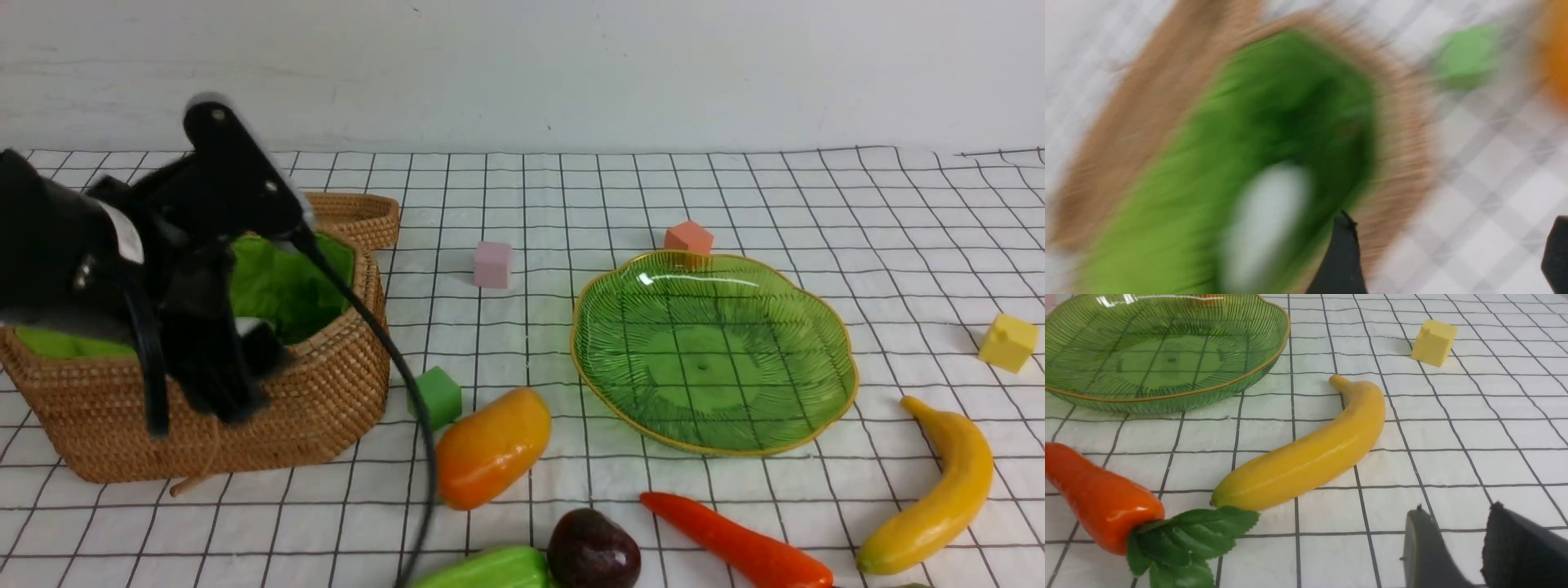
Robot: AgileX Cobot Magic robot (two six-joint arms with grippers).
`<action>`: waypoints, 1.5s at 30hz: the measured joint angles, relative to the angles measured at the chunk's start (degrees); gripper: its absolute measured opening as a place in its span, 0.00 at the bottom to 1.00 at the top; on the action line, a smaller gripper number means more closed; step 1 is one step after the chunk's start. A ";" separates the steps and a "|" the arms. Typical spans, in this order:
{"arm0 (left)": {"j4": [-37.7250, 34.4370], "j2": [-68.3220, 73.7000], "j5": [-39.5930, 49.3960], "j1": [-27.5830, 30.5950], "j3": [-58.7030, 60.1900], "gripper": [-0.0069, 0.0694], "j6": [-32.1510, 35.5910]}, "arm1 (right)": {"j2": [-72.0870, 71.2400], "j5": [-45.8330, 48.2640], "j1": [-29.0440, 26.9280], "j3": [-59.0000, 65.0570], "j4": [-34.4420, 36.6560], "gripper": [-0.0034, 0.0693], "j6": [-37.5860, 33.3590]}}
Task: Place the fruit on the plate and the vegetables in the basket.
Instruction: Take a chayote with your left arm and place it on the basket on the left.
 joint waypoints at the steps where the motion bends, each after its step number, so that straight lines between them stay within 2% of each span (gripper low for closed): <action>1: -0.59 0.00 0.34 0.00 0.20 0.87 0.00 | 0.00 0.00 0.00 0.00 0.00 0.38 0.00; 2: -5.34 0.04 3.49 -5.30 1.67 0.86 -1.23 | 0.00 0.00 0.00 0.00 0.00 0.38 0.00; 5: -9.51 2.45 6.02 -10.80 2.55 0.86 -3.91 | 0.00 0.00 0.00 0.00 0.00 0.38 0.00; 8: -10.30 5.70 4.73 -13.40 2.60 0.86 -7.20 | 0.00 0.00 0.00 0.00 0.00 0.38 0.00; 10: -10.81 9.39 2.32 -14.24 2.60 0.86 -11.78 | 0.00 0.00 0.00 0.00 0.00 0.38 0.00; 14: -11.47 15.77 1.52 -14.48 2.60 0.86 -17.19 | 0.00 0.00 0.00 0.00 -0.04 0.38 0.00; 20: -11.68 22.29 0.27 -14.48 2.60 0.86 -17.69 | 0.00 0.00 0.00 0.00 -0.04 0.38 0.00; 23: -11.81 25.15 0.23 -14.48 2.60 0.83 -16.10 | 0.00 0.00 0.00 0.00 -0.04 0.38 0.00; 27: -11.48 26.02 4.41 -14.48 1.28 0.67 -13.91 | 0.00 0.00 0.00 0.00 -0.04 0.38 0.00; 29: -11.12 26.02 7.85 -14.08 -0.25 0.67 -13.45 | 0.00 0.00 0.00 0.00 -0.04 0.38 0.00; 32: -9.59 26.02 13.07 -13.13 -3.78 0.67 -13.39 | 0.00 0.00 0.00 0.00 -0.04 0.38 0.00; 35: -6.96 26.02 22.36 -10.88 -10.25 0.67 -13.35 | 0.00 0.00 0.00 0.00 -0.04 0.38 0.00; 39: -7.23 26.10 30.43 -8.41 -20.26 0.67 -13.35 | 0.00 0.00 0.00 0.00 -0.04 0.38 0.00; 42: -9.35 26.24 30.68 -8.10 -26.86 0.67 -13.32 | 0.00 0.00 0.00 0.00 -0.04 0.38 0.00; 45: -15.08 27.01 23.84 -8.10 -33.61 0.67 -13.28 | 0.00 0.00 0.00 0.00 -0.04 0.38 0.00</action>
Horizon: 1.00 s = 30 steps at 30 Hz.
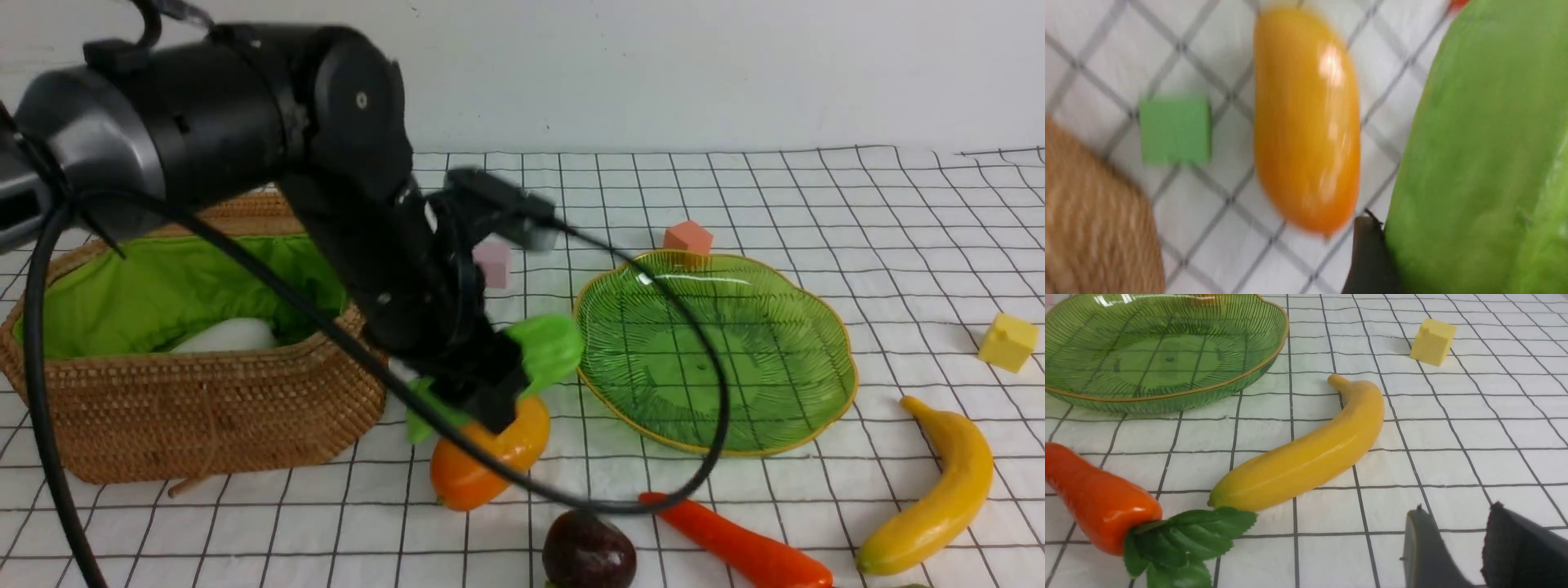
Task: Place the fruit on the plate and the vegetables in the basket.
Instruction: Take a chayote with your left arm and place it on the basket on the left.
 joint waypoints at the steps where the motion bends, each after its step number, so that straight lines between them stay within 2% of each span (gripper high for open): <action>1: -1.27 0.23 -1.87 0.00 -0.94 0.67 0.00 | 0.00 0.00 0.00 0.00 0.00 0.38 0.00; 5: -9.58 4.39 -15.01 0.00 -6.29 0.67 0.00 | 0.00 0.00 0.00 0.00 0.00 0.38 0.00; 8: -13.05 9.38 -18.17 0.00 -10.20 0.67 0.00 | 0.00 0.00 0.00 0.00 0.00 0.38 0.00; 16: -14.38 24.87 -17.88 0.00 -19.45 0.67 -4.36 | 0.00 0.00 0.00 0.00 0.00 0.38 0.00; 30: -14.49 27.50 -17.51 0.00 -20.08 0.68 -5.61 | 0.00 0.00 0.00 0.00 0.00 0.38 0.00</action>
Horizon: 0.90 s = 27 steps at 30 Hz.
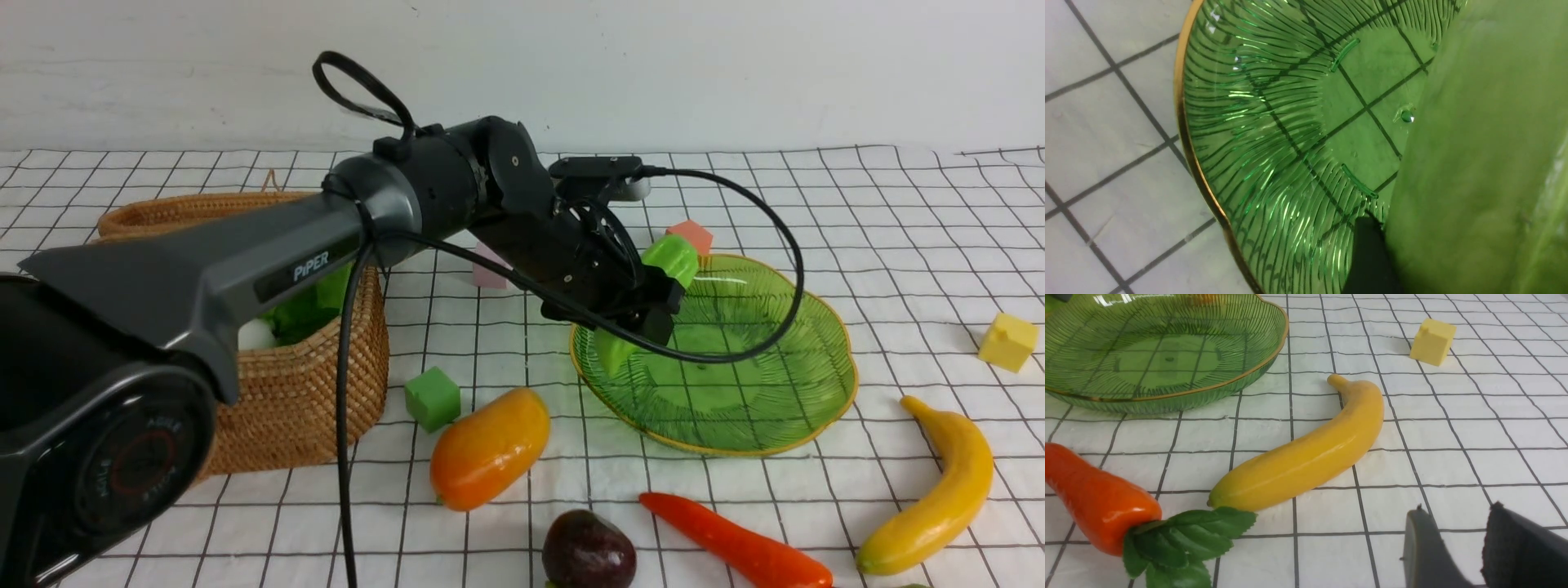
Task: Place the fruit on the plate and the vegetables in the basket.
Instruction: Take a chayote with your left arm and place it on the basket on the left.
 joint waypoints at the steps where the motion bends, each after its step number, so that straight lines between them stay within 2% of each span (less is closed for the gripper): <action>1: 0.00 0.00 0.00 0.00 0.00 0.68 0.00 | 0.00 0.00 0.00 0.00 0.00 0.38 0.00; 23: 0.04 0.00 0.74 0.00 -0.16 0.68 0.00 | 0.00 0.00 0.00 0.00 0.00 0.38 0.00; 27: 4.01 -0.48 5.94 0.15 -3.99 0.68 0.06 | 0.00 0.00 0.00 0.00 0.00 0.38 0.00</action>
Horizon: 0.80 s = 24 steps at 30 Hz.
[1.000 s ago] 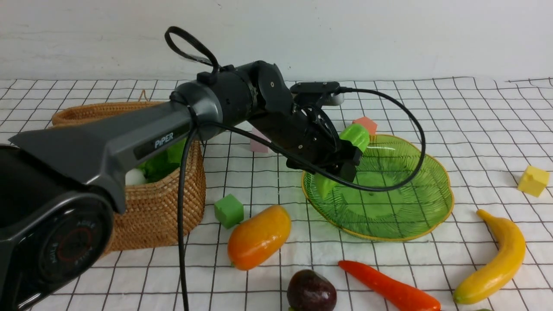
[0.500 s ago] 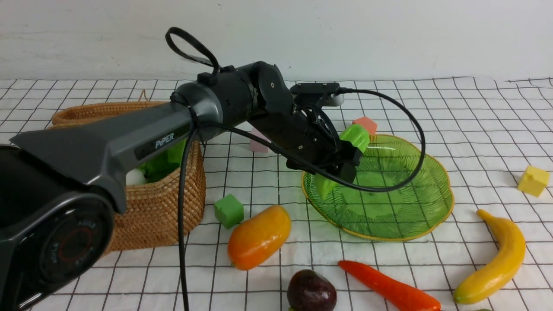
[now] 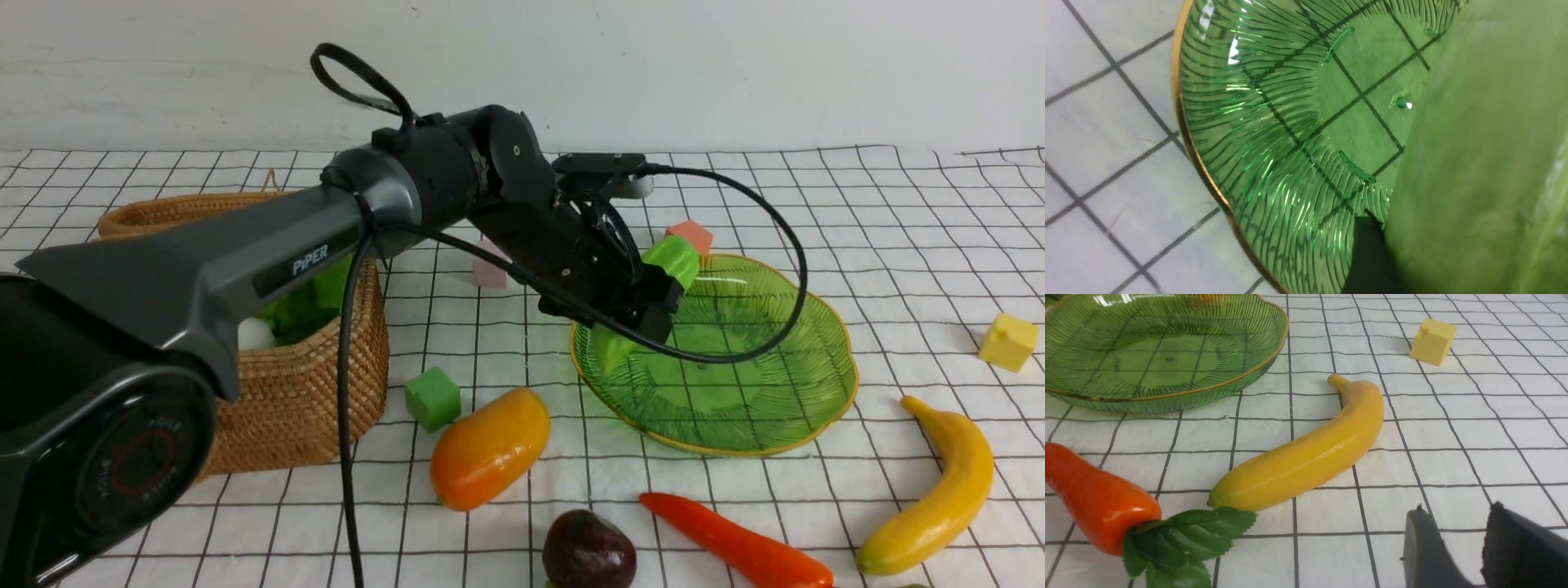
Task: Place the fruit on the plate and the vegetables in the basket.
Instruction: Take a chayote with your left arm and place it on the basket on the left.
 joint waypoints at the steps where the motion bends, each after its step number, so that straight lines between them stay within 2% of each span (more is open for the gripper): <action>1: 1.78 -0.70 2.01 0.24 -1.24 0.68 0.00 | 0.00 0.00 0.00 0.00 0.00 0.38 0.00; 5: 6.41 -6.97 8.10 3.07 -3.40 0.68 -0.67 | 0.00 0.00 0.00 0.00 0.00 0.38 0.00; 9: 11.19 -20.46 12.75 11.73 -2.67 0.68 -3.89 | 0.00 0.00 0.00 0.00 0.00 0.38 0.00; 13: 17.18 -32.72 13.99 22.76 6.74 0.68 -8.09 | 0.00 0.00 0.00 0.00 0.00 0.38 0.00; 14: 17.44 -33.17 13.99 23.24 6.74 0.68 -8.32 | 0.00 0.00 0.00 0.00 0.00 0.38 0.00; 16: 19.43 -36.67 14.21 28.59 14.99 0.68 -11.47 | 0.00 0.00 0.00 0.00 0.00 0.38 0.00; 20: 21.57 -34.54 10.71 32.27 26.58 0.68 -13.41 | 0.00 0.00 0.00 0.00 0.00 0.38 0.00; 24: 23.35 -30.11 6.86 32.12 29.72 0.68 -14.44 | 0.00 0.00 0.00 0.00 0.00 0.38 0.00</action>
